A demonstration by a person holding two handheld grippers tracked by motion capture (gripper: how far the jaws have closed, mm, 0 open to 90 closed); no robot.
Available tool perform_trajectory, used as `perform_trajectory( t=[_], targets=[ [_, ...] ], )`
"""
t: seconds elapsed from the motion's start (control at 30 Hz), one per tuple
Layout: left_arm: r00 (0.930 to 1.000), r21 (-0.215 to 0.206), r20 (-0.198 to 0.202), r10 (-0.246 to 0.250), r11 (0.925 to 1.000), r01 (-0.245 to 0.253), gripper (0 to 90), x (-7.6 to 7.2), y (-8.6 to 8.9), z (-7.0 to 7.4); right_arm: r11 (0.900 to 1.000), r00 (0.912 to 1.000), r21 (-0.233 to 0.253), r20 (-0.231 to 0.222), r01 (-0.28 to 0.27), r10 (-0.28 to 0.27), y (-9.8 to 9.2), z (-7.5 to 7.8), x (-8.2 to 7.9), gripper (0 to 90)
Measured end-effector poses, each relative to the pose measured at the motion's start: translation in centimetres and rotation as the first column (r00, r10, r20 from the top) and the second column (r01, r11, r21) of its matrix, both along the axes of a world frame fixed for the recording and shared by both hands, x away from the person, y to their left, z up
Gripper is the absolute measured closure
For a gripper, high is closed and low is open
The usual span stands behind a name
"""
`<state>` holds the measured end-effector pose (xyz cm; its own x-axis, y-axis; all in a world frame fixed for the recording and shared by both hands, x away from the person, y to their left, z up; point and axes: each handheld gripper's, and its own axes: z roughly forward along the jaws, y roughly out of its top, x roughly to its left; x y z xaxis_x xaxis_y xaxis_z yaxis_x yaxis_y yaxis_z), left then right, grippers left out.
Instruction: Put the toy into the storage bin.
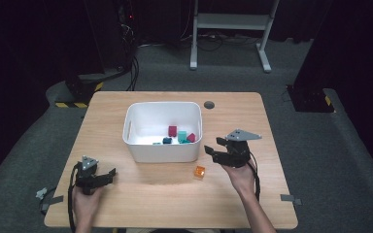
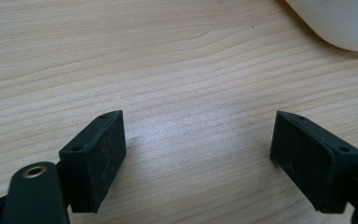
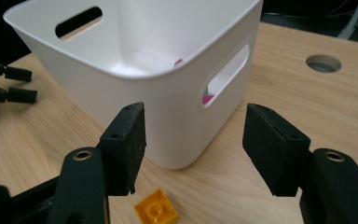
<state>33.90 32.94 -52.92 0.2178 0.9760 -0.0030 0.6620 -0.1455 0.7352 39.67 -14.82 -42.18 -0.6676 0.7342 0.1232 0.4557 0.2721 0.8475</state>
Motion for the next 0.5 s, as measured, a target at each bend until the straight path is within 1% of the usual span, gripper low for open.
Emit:
perform_trajectory(
  t=[0.03, 0.13, 0.2, 0.23, 0.3, 0.37, 0.5],
  targets=[
    [1.0000, 0.001, 0.001, 0.000, 1.0000, 0.000, 18.2, 0.0, 0.0, 0.0, 1.000, 1.0000, 0.003, -0.007, -0.002, 0.002, 0.0, -0.5, -0.2, 39.0],
    [1.0000, 0.001, 0.001, 0.000, 1.0000, 0.000, 18.2, 0.0, 0.0, 0.0, 1.000, 0.9997, -0.018, -0.025, -0.001, 0.000, 0.2, -1.8, -0.6, 37.5],
    [1.0000, 0.001, 0.001, 0.000, 1.0000, 0.000, 18.2, 0.0, 0.0, 0.0, 1.000, 0.9988, -0.006, -0.047, -0.010, 0.009, 0.3, -3.0, -0.9, 37.1],
    [1.0000, 0.001, 0.001, 0.000, 1.0000, 0.000, 18.2, 0.0, 0.0, 0.0, 1.000, 0.9985, -0.010, -0.054, -0.014, 0.013, 0.5, -3.5, -1.1, 36.7],
    [1.0000, 0.001, 0.001, 0.001, 1.0000, -0.001, 18.2, 0.0, 0.0, 0.0, 1.000, 0.9983, -0.027, -0.057, -0.014, 0.013, 0.7, -4.3, -1.7, 36.6],
    [1.0000, 0.001, 0.001, 0.001, 1.0000, -0.001, 18.2, 0.0, 0.0, 0.0, 1.000, 0.9974, -0.019, -0.069, -0.022, 0.021, 0.9, -5.1, -2.0, 36.6],
    [1.0000, 0.000, 0.001, 0.001, 1.0000, -0.001, 18.3, 0.0, 0.0, 0.0, 0.999, 0.9945, -0.032, -0.101, -0.031, 0.027, 1.3, -6.4, -2.1, 36.2]
  ],
)
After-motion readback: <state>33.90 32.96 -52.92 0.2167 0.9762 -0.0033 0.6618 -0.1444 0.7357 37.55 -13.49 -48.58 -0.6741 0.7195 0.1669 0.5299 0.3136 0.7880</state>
